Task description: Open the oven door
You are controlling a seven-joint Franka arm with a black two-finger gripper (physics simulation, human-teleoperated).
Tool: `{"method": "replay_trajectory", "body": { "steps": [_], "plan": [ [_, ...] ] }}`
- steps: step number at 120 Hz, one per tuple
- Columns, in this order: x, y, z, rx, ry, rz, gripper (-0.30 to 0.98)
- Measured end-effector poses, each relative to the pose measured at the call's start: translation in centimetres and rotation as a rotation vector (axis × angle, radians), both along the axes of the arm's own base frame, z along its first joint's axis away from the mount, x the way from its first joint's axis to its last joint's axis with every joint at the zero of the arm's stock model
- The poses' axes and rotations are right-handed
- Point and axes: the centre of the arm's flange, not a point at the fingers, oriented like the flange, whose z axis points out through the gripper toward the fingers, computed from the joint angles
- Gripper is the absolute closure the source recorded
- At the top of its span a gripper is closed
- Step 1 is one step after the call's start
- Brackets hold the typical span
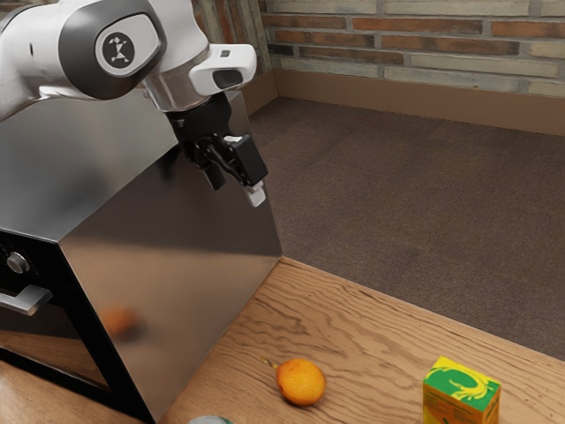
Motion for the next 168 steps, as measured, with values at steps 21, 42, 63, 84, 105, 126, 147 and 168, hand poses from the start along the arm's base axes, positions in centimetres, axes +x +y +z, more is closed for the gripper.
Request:
{"method": "replay_trajectory", "body": {
  "steps": [21, 42, 63, 84, 105, 126, 147, 168],
  "plan": [
    [0.0, 0.3, 0.0, -0.003, -0.001, 0.001, 0.00],
    [-0.5, 0.6, 2.9, 0.003, -0.051, 0.004, 0.00],
    [-18.7, -0.1, 25.8, -0.006, -0.481, -0.039, 0.00],
    [-54.8, 4.9, 34.9, -0.047, -0.894, -0.009, 0.00],
    [-67.6, 9.2, 31.9, 0.068, -0.912, 0.516, 0.00],
    [-78.2, 22.3, 20.6, -0.214, -0.690, 1.111, 0.00],
    [-78.5, 30.1, 9.2, -0.675, -0.528, 1.161, 0.00],
    [-80.2, 31.9, 5.5, -0.846, -0.482, 1.209, 0.00]
  ]
}}
